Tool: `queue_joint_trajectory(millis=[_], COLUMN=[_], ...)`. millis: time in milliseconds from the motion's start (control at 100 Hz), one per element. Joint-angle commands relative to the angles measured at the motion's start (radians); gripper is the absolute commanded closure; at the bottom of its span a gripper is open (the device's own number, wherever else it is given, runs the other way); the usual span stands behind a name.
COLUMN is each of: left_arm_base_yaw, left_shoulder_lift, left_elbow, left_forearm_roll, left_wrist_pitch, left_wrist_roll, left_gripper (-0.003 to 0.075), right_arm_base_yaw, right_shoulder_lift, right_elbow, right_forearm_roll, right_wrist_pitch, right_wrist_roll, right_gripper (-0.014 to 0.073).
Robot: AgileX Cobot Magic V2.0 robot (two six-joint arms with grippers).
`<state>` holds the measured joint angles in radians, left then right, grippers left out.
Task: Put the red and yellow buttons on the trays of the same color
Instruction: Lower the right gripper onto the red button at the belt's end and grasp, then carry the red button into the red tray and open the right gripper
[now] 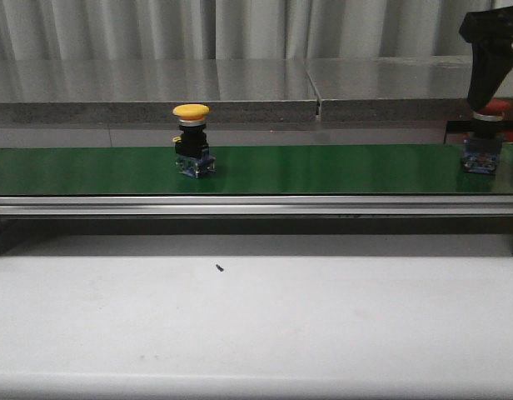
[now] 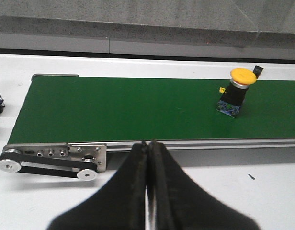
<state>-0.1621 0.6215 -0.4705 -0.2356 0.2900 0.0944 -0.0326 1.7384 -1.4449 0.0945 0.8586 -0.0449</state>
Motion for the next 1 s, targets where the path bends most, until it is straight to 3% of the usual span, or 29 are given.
queue_joint_trajectory(millis=[0,190,330,430,750,990], left_arm_base_yaw=[-0.008,-0.008,-0.008,-0.008,-0.008,-0.008], left_shoulder_lift=[0.001,0.001,0.001,0.001,0.001,0.001], left_elbow=[-0.027,-0.027,-0.027,-0.027,-0.027,-0.027], left_forearm_roll=[-0.01,-0.01,-0.01,-0.01,-0.01,-0.01], left_wrist_pitch=[-0.082,-0.082,-0.082,-0.082,-0.082,-0.082], left_wrist_roll=[0.003,0.003,0.003,0.003,0.003,0.003], left_gripper=[0.0739,0.0739,0.0739,0.0739,0.0739,0.0739], right_arm_base_yaw=[-0.018,-0.021,-0.021,-0.026,-0.175,-0.318], right_shoulder_lift=[0.007,0.096,0.108,0.108,0.115,0.257], right_elbow=[-0.073,-0.138,-0.152,-0.187,-0.403,-0.577], right_forearm_roll=[-0.009,-0.009,-0.011,-0.012,-0.027,-0.027], right_wrist_pitch=[-0.02,0.016,0.044,0.074,0.121,0.147], right_wrist_roll=[-0.01,-0.029,-0.029,-0.029,-0.029,-0.041], right_gripper=[0.0008,0.005,0.0328,0.0445,0.0451,0.0451])
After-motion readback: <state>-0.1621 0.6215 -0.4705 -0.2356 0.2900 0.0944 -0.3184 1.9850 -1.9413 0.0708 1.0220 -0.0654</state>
